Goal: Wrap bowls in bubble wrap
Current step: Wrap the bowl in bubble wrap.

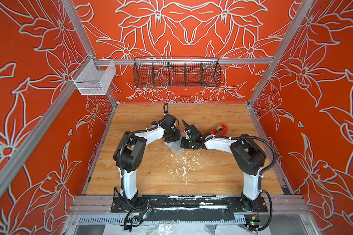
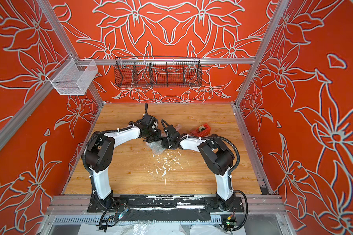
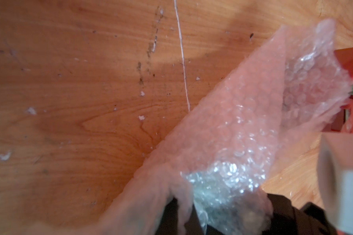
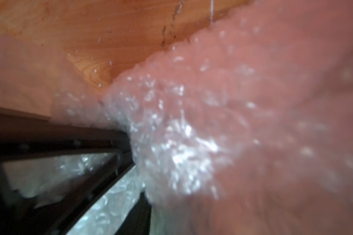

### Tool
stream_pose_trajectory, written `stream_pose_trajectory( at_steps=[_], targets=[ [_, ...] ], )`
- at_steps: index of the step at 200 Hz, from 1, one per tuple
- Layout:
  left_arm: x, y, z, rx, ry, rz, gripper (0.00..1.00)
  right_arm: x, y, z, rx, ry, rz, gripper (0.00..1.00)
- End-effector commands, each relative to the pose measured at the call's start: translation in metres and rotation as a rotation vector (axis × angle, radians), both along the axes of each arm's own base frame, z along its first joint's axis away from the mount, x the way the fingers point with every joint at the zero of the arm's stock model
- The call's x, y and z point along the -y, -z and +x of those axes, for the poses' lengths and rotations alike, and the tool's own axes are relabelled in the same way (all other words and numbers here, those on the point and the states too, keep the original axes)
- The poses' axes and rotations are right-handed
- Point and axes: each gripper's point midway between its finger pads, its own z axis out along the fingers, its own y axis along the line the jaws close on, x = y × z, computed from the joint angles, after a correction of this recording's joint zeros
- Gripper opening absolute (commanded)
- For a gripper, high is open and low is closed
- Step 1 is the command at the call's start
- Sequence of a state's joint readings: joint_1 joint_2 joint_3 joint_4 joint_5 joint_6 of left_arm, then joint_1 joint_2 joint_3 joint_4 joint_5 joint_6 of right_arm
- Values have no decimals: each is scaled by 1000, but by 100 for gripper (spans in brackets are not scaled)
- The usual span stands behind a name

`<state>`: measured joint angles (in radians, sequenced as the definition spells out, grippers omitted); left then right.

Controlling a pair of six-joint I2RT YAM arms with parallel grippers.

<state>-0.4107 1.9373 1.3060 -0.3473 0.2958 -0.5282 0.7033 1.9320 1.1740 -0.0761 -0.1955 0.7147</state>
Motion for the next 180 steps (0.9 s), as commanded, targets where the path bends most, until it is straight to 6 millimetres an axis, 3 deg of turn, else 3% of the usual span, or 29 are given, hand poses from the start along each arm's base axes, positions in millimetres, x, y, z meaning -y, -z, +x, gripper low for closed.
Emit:
stream_pose_trajectory(
  at_steps=[1,103,180],
  targets=[
    [-7,25,-7,-31,-19,40,0,6,-1,-20,-44,-24,-12,43],
    [-2,22,-21,-14,-3,85,0,4,-39,-23,22,1,134,73],
    [7,27,-28,-14,6,118,0,11,-65,-41,31,19,232,79]
  ],
)
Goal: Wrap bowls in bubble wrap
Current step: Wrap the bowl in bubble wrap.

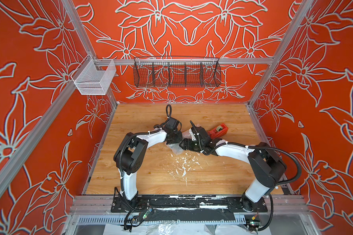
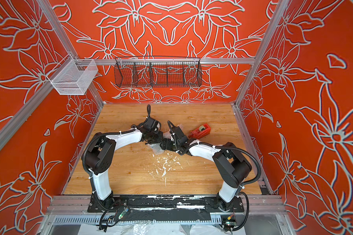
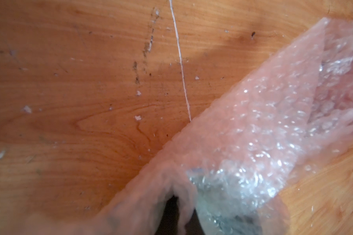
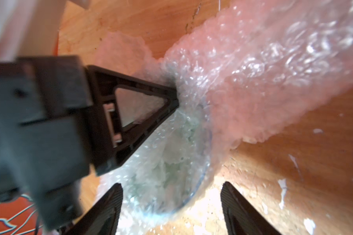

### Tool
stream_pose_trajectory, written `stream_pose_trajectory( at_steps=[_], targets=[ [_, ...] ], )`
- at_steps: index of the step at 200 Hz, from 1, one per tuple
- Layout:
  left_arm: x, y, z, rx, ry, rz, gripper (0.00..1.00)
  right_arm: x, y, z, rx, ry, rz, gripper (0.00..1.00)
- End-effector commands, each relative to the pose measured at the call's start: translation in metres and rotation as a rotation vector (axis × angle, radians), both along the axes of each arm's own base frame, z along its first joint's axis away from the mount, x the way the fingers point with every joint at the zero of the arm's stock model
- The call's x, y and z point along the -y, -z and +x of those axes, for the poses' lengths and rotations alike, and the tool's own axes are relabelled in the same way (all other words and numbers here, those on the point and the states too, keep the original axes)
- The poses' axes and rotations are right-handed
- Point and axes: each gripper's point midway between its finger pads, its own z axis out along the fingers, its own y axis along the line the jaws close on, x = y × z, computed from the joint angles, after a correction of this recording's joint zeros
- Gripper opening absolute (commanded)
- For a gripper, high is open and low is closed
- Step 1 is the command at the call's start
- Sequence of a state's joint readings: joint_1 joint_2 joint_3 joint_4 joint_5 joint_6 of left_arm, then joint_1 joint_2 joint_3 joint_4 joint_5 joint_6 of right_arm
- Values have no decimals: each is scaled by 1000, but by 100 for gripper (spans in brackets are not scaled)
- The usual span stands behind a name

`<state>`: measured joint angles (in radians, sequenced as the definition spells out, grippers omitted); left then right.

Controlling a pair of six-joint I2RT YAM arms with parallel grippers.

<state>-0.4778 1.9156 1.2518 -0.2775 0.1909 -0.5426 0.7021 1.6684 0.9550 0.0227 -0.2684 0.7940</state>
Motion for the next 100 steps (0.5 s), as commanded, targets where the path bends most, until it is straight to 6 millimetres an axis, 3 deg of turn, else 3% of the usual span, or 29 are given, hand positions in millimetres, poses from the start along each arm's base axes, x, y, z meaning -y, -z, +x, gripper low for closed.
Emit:
stream_pose_trajectory(
  at_steps=[1,100],
  targets=[
    [-5,22,-21,-80,-1,57,0,-4,-15,-5,1,6,70,79],
    [-1,27,-25,-94,-24,80,0,-14,9,-23,-60,-22,-9,84]
  ],
)
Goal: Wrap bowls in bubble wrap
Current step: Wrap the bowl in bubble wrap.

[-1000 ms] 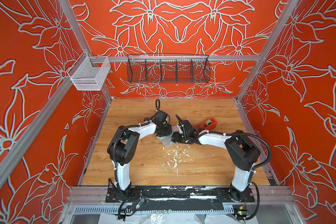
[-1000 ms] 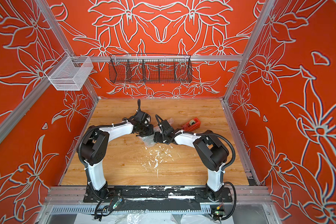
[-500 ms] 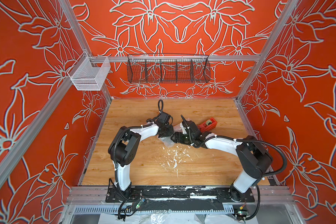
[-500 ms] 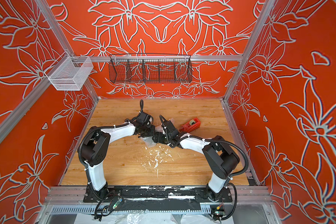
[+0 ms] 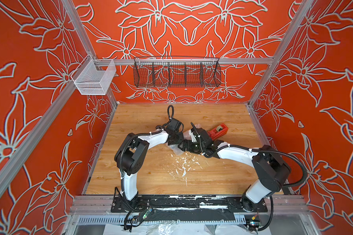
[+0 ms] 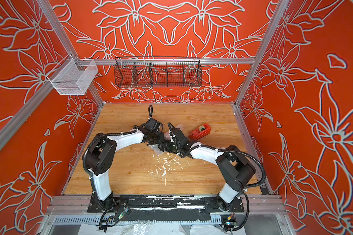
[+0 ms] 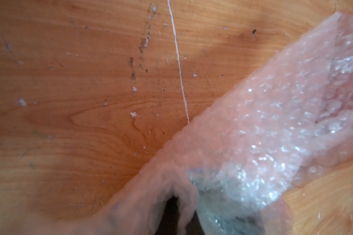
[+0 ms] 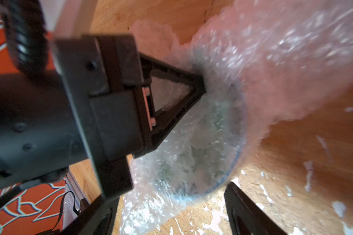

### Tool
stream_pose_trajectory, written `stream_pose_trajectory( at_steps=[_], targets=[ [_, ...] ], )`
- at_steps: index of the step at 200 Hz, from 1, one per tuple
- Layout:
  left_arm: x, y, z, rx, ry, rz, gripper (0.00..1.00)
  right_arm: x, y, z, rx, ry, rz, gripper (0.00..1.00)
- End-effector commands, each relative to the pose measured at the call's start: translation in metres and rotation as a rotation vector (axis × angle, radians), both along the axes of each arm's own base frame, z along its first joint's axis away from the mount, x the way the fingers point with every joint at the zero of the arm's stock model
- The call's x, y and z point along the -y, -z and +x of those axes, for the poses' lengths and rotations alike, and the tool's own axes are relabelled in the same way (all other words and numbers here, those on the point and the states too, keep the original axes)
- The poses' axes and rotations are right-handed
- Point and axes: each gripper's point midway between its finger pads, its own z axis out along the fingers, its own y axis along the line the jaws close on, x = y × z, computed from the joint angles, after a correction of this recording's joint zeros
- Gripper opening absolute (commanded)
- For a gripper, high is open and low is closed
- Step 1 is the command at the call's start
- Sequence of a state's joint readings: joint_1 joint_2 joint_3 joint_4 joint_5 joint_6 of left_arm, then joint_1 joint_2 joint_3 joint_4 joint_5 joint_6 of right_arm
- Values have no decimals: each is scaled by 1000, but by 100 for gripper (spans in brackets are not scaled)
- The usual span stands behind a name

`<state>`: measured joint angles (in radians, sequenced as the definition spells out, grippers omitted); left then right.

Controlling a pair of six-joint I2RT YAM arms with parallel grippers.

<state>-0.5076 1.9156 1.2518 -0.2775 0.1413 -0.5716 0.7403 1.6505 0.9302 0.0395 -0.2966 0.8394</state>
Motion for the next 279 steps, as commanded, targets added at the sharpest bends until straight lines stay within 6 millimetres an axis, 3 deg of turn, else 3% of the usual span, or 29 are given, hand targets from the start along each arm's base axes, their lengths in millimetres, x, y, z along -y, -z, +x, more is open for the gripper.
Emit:
stream_pose_trajectory(
  at_steps=[1,40,88,132,176,279],
  targets=[
    [-6,25,-23,-103,-5,52,0,-2,10,-4,-26,5,-49,84],
    [-5,25,-24,-104,-5,48,0,-1,20,-1,-27,22,-98,84],
    [-6,25,-25,-105,-5,52,0,-8,15,6,-12,33,-61,83],
    [-6,26,-26,-107,-6,47,0,-2,23,17,-9,62,-83,79],
    [-3,26,-24,-108,-4,38,0,6,40,30,-23,88,-81,68],
    [-1,32,-24,-122,1,39,0,7,74,38,-80,76,-86,28]
  ],
)
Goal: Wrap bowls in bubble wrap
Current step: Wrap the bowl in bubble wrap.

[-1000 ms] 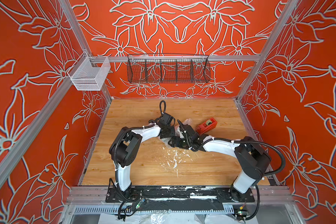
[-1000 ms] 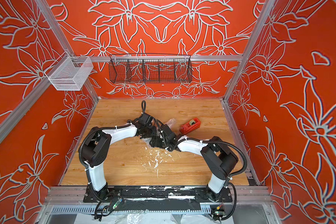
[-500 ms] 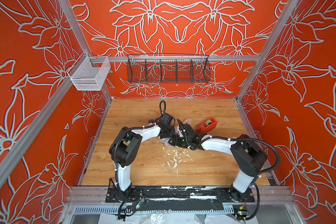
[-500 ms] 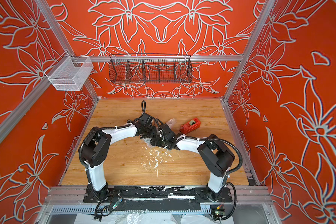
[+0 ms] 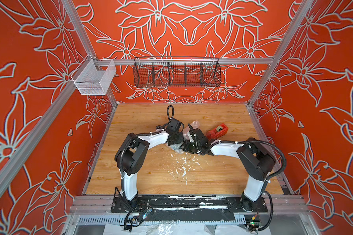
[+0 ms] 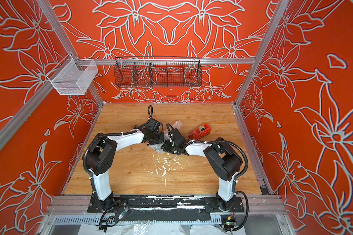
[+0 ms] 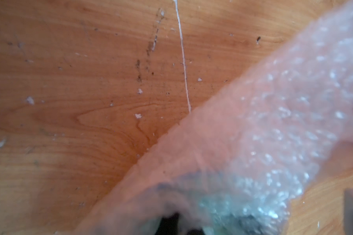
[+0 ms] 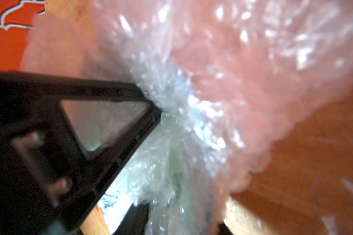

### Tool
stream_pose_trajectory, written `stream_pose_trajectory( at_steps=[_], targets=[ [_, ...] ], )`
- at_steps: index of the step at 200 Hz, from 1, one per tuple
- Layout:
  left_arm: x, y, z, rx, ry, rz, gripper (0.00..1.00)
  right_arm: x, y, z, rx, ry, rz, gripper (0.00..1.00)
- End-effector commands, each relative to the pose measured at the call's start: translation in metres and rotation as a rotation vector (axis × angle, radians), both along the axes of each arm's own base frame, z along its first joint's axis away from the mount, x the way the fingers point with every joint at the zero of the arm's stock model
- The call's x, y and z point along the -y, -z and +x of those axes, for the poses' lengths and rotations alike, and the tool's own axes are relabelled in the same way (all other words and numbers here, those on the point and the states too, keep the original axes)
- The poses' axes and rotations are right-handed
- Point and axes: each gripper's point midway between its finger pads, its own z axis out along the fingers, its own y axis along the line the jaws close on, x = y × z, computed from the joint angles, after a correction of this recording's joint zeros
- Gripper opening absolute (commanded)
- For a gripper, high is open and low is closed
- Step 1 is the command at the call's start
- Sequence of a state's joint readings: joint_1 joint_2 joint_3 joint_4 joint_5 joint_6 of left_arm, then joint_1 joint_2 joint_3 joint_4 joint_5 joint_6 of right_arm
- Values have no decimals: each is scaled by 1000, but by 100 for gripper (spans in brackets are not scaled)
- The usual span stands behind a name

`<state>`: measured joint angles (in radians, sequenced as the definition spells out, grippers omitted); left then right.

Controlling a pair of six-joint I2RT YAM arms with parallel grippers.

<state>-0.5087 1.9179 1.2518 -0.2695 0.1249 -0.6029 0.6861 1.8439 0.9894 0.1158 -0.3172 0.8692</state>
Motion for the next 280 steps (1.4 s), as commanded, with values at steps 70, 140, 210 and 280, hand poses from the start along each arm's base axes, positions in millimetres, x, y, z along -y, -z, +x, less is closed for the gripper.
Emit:
stream_pose_trajectory(
  at_steps=[70,140,210,280],
  targets=[
    [-2,14,-17,-84,31,57,13,7,25,6,-46,15,-95,14],
    [-9,-46,7,51,54,22,37,7,25,4,-93,6,-129,7],
    [-21,-114,22,208,100,-23,55,2,26,4,-123,-4,-122,5],
    [-68,-155,24,294,69,33,65,-3,26,5,-142,-14,-126,5]
  ],
)
